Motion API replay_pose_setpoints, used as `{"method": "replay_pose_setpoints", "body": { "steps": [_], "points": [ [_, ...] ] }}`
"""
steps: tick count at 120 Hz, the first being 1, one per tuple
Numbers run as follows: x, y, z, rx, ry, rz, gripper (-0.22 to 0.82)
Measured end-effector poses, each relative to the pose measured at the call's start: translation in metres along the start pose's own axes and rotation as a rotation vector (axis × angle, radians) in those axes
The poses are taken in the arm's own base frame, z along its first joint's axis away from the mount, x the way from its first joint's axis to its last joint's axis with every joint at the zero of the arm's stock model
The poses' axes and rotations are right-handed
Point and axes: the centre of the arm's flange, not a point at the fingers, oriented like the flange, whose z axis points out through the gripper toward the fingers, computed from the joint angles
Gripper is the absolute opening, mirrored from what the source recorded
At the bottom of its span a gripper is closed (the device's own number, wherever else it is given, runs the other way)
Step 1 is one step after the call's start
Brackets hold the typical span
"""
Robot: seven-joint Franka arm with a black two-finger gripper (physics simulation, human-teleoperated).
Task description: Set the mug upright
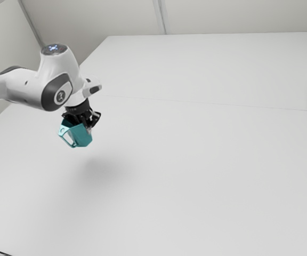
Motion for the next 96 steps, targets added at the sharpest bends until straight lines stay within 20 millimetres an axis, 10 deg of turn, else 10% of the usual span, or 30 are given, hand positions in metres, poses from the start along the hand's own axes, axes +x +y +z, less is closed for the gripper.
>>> {"method": "replay_pose_setpoints", "body": {
  "steps": [96],
  "points": [
    [-0.015, 0.033, 0.084, 0.091, -0.094, -0.531, -0.15]
  ]
}}
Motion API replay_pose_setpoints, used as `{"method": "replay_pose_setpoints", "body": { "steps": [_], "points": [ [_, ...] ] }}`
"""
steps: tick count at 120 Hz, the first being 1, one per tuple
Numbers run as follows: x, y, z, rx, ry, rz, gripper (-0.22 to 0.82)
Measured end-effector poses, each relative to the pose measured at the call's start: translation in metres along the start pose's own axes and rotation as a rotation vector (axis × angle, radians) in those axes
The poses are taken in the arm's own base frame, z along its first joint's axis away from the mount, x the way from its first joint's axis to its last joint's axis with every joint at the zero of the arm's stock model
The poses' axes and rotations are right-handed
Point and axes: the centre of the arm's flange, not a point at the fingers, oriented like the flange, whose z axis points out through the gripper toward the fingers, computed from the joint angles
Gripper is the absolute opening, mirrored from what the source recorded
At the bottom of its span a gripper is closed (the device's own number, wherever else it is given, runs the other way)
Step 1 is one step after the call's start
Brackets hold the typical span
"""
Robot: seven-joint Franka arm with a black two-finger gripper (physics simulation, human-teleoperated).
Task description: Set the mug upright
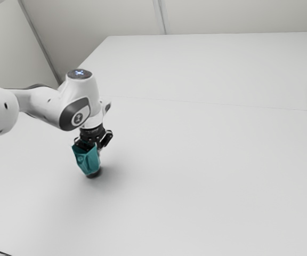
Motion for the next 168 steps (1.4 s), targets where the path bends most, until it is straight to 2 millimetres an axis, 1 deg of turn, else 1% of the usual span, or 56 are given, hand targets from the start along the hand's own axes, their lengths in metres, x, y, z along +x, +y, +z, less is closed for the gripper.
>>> {"method": "replay_pose_setpoints", "body": {
  "steps": [26, 40, 56, 64, 72, 80, 100, 120, 128, 144, 153, 168],
  "points": [
    [0.000, 0.005, 0.021, 0.018, -0.005, -0.054, -0.15],
    [0.001, 0.008, 0.027, 0.016, -0.002, -0.079, -0.15],
    [-0.002, 0.014, 0.017, 0.003, 0.014, -0.092, 0.15],
    [-0.004, 0.016, 0.008, -0.003, 0.025, -0.099, 0.27],
    [-0.006, 0.016, -0.004, -0.010, 0.037, -0.106, 0.36],
    [-0.006, 0.015, -0.019, -0.017, 0.051, -0.117, 0.43],
    [-0.007, 0.009, -0.048, -0.024, 0.074, -0.141, 0.52],
    [-0.004, 0.007, -0.080, -0.038, 0.091, -0.167, 0.57],
    [0.001, 0.009, -0.097, -0.048, 0.102, -0.150, 0.58],
    [0.016, 0.014, -0.138, -0.081, 0.106, -0.075, 0.59],
    [0.028, 0.017, -0.163, -0.091, 0.114, -0.018, 0.59],
    [0.038, 0.013, -0.200, -0.089, 0.126, 0.074, 0.60]
  ]
}}
